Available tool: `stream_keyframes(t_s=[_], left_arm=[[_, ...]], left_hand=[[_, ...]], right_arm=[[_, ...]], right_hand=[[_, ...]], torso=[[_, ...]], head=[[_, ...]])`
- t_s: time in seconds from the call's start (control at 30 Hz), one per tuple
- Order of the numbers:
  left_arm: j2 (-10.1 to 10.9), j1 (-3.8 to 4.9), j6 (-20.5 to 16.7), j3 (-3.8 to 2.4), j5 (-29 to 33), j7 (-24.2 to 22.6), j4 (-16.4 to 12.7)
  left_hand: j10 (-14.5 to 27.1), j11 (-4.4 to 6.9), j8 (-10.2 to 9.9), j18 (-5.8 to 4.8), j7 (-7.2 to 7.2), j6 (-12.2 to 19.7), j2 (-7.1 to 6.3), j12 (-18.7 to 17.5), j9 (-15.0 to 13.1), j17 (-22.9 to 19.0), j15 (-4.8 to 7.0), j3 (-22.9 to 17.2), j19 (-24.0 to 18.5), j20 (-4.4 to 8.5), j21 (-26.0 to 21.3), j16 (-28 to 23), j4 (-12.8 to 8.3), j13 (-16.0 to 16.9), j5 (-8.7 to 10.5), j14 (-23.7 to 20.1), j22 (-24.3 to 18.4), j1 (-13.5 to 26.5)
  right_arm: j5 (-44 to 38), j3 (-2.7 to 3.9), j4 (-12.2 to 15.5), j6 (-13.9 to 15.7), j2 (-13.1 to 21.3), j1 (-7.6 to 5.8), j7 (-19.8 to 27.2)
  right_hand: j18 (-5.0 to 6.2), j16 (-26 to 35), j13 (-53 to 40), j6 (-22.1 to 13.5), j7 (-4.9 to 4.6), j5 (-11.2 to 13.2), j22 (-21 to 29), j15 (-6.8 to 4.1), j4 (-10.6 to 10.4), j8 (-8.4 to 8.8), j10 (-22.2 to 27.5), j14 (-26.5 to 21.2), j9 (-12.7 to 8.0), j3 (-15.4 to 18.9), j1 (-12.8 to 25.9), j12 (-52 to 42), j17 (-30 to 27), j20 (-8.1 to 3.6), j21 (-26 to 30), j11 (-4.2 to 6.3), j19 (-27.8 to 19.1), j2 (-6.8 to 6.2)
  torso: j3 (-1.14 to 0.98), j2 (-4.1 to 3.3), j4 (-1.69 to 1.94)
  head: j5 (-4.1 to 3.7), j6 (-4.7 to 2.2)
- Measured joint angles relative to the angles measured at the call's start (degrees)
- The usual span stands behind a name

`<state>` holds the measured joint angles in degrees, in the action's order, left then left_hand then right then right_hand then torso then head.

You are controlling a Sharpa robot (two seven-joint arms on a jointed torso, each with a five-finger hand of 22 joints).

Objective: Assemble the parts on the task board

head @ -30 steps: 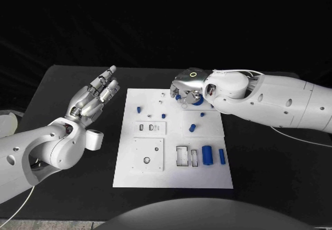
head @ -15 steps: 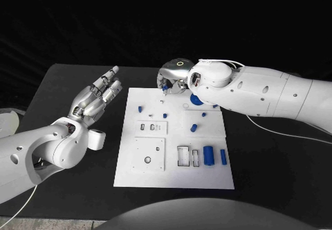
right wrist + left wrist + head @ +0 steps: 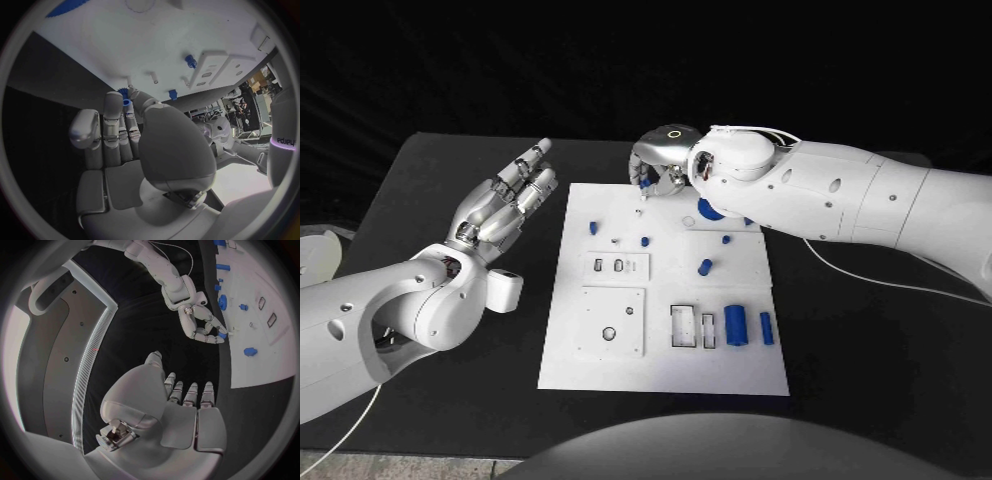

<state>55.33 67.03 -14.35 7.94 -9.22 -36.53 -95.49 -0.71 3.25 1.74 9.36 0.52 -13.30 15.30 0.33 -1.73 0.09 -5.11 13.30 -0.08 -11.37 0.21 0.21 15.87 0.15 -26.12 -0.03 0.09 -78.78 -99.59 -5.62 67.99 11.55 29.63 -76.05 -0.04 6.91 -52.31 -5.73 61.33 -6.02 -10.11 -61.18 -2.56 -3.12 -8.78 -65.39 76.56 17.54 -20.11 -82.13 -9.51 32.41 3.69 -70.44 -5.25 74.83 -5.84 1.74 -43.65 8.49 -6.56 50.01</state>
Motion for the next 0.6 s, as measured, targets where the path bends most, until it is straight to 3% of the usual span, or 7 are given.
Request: stream_keyframes(t_s=[0.6], left_arm=[[-0.2, -0.06, 0.1, 0.05, 0.0, 0.0, 0.4]], left_hand=[[-0.2, -0.21, 0.0, 0.00, 0.00, 0.0, 0.22, 0.0, 0.0, 0.0, -0.43, -0.3, 0.0, 0.00, 0.0, 0.0, 0.0, 0.0, -0.21, 0.0, 0.0, -0.2]], right_arm=[[1.0, 0.03, 0.1, 0.0, 0.4, 0.43, 0.4]], right_hand=[[0.08, 0.7, 0.0, -0.4, -0.40, -0.9, -0.1, 0.43, -0.1, 0.49, 0.0, -0.4, 0.2, -0.4, 0.0, 0.6, -0.6, 0.00, 0.0, 0.01, 0.0, -0.01]], torso=[[0.01, -0.05, 0.04]], head=[[-0.14, 0.00]])
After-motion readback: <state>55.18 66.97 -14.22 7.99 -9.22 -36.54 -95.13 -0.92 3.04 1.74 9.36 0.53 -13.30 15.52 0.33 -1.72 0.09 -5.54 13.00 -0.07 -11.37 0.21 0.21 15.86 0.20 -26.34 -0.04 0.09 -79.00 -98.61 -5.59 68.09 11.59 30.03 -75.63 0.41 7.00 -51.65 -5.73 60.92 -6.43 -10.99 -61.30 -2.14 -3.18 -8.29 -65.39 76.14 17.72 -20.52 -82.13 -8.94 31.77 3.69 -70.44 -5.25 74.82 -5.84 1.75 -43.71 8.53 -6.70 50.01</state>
